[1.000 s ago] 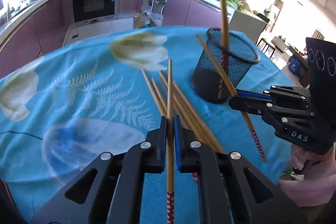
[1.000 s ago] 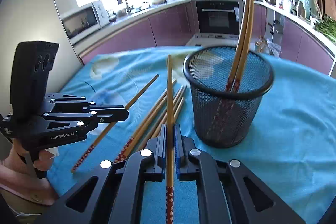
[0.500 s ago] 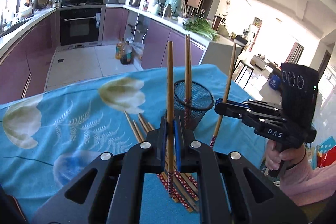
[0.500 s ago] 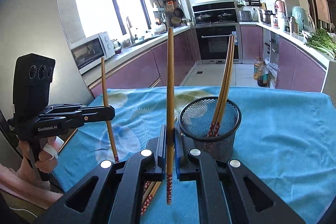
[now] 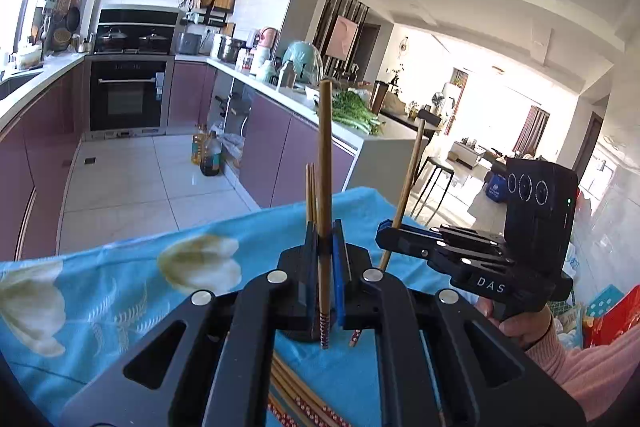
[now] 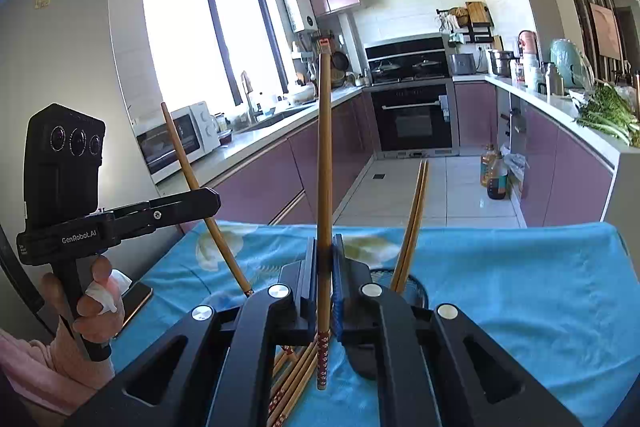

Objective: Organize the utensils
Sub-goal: 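Drop the left tool's chopstick into the mesh cup while the right tool drops its own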

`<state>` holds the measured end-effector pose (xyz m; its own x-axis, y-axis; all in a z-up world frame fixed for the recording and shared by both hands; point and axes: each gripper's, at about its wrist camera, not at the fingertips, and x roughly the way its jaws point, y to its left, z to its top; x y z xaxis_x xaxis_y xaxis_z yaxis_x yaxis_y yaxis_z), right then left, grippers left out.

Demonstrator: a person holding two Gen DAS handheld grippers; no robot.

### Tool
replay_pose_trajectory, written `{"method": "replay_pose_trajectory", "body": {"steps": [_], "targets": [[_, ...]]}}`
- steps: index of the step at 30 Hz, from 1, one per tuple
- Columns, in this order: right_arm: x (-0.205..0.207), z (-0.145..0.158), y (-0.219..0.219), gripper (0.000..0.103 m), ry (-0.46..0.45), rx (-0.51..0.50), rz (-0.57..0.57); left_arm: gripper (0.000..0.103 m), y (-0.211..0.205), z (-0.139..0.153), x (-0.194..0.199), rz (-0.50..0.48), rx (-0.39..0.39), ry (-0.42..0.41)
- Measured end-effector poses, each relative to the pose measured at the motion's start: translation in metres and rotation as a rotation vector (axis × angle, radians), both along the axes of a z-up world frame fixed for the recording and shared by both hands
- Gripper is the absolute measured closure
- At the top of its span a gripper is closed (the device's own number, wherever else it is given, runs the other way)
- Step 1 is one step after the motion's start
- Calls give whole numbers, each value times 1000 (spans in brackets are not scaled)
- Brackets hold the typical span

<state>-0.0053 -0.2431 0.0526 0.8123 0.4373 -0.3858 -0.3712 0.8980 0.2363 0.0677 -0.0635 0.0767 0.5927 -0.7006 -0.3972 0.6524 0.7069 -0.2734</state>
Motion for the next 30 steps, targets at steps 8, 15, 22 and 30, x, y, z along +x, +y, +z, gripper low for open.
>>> {"method": "replay_pose_trajectory", "body": {"steps": [8, 15, 22, 30], "targets": [[14, 19, -13, 97, -66, 8, -46, 96, -22, 25, 16, 1, -1, -46], [38, -4, -13, 97, 1, -20, -83, 96, -57, 4, 27, 11, 133, -33], [57, -36, -11, 97, 135, -42, -79, 96, -78, -35, 38, -25, 231, 55], [73, -58, -8, 94, 221, -71, -104, 94, -80, -68, 66, -27, 271, 124]]}}
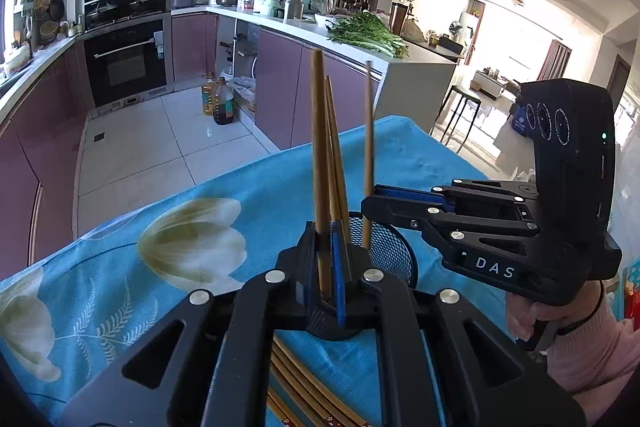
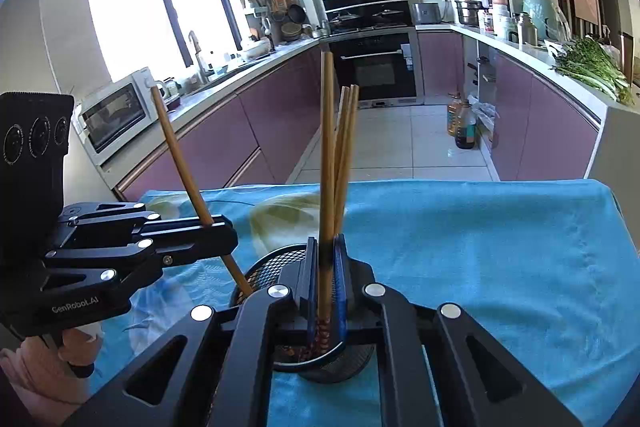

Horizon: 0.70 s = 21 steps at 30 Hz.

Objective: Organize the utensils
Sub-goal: 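Drop the left tool's chopstick into the mesh cup while the right tool drops its own, then open both tools and return them over the remaining chopsticks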

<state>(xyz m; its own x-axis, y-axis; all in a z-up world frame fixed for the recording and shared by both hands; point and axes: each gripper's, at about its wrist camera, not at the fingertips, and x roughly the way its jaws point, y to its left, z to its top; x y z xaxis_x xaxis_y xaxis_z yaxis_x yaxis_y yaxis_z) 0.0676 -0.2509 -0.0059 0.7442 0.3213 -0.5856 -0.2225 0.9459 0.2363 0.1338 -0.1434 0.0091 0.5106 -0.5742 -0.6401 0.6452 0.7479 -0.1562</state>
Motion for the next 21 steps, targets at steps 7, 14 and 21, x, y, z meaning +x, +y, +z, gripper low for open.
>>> {"method": "replay_pose_trajectory", "body": {"steps": [7, 14, 21], "targets": [[12, -10, 3, 89, 19, 13, 3, 88, 7, -5, 3, 21, -12, 8], [7, -7, 18, 87, -7, -16, 48, 78, 27, -11, -7, 64, -34, -3], [-6, -4, 13, 83, -24, -35, 18, 73, 57, -30, -17, 129, -35, 28]]}}
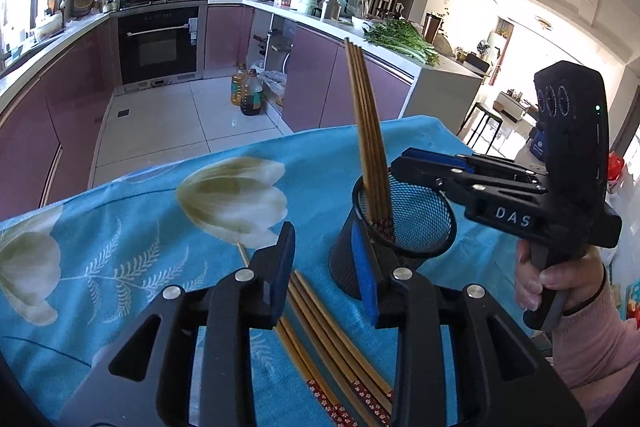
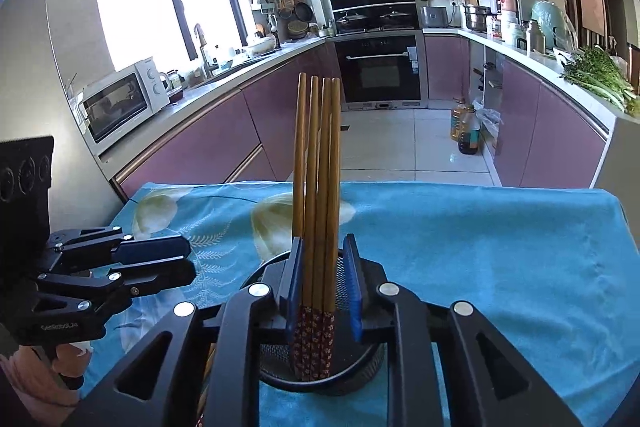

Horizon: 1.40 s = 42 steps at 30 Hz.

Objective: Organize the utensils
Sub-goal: 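Open both tools and return them over the remaining chopsticks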

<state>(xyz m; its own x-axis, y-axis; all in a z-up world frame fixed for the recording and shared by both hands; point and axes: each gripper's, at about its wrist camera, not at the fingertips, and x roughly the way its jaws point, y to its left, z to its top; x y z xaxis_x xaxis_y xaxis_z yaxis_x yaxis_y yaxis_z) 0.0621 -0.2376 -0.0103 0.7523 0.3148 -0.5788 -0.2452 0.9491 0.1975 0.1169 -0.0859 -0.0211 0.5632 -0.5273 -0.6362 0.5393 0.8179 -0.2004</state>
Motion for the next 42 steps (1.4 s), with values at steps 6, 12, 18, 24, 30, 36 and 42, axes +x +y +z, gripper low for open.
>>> {"method": "replay_pose_trajectory", "body": {"steps": [6, 12, 18, 24, 30, 36, 42], "targets": [[-30, 8, 2, 81, -41, 11, 33, 71, 21, -25, -10, 38, 26, 36], [-65, 1, 24, 77, -23, 31, 154, 67, 30, -51, -25, 40, 83, 69], [-64, -47, 49, 77, 123, 32, 188, 67, 33, -72, -35, 42, 118, 116], [-59, -76, 62, 77, 204, 26, 175, 67, 32, -86, -37, 45, 135, 145], [-59, -81, 69, 77, 218, -4, 166, 67, 25, -95, -33, 54, 162, 150], [-58, -82, 71, 77, 220, -19, 159, 66, 22, -98, -32, 60, 187, 146], [-57, -86, 74, 77, 219, -32, 153, 65, 19, -98, -30, 62, 202, 143]]}}
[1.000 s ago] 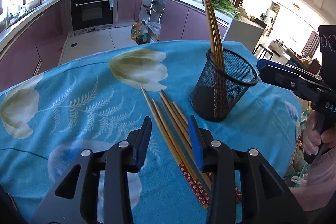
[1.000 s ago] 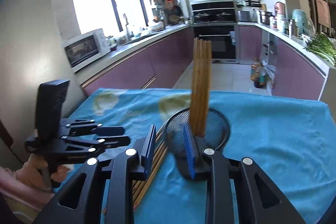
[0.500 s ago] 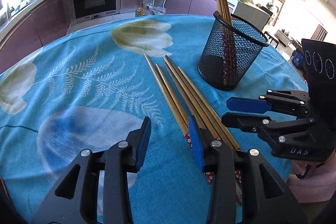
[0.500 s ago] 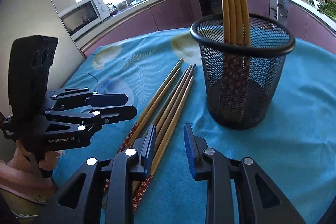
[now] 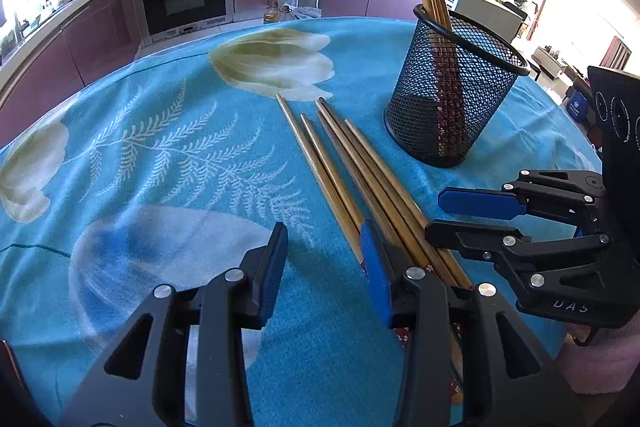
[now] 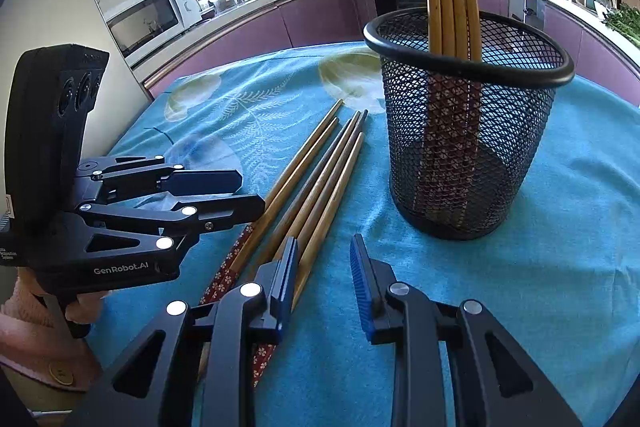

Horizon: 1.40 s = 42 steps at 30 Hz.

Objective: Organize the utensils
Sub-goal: 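Open both tools and return them over the remaining chopsticks, then close the left tool on a chopstick while the right tool grasps another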

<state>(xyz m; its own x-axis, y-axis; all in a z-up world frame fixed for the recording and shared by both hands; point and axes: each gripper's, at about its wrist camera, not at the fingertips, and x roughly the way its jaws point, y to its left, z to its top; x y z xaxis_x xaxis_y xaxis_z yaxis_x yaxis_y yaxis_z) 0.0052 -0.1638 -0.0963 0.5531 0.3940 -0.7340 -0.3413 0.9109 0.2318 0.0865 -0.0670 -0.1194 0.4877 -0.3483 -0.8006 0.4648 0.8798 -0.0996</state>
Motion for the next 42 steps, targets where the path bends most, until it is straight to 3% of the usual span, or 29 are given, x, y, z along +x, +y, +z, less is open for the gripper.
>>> {"method": "replay_pose_trajectory", "body": {"steps": [9, 16, 22, 27, 30, 32, 42], "targets": [[0, 0, 1, 77, -8, -35, -8, 65, -4, -1, 0, 17, 32, -12], [1, 1, 4, 77, -6, -63, -12, 80, 0, 0, -3, 8, 14, 8], [4, -1, 10, 78, -10, -92, -17, 76, 0, -2, 6, 17, 5, 26], [10, -2, 9, 84, -9, -81, -35, 76, -5, -3, 19, 13, 10, 25], [13, -3, 5, 92, 2, -48, -44, 82, -7, -4, 26, 22, 11, 27], [12, -3, 2, 94, 7, -34, -48, 92, -5, -3, 27, 28, -6, 37], [4, 7, -10, 97, -8, 36, -57, 96, 10, 6, 8, 64, -73, 28]]}}
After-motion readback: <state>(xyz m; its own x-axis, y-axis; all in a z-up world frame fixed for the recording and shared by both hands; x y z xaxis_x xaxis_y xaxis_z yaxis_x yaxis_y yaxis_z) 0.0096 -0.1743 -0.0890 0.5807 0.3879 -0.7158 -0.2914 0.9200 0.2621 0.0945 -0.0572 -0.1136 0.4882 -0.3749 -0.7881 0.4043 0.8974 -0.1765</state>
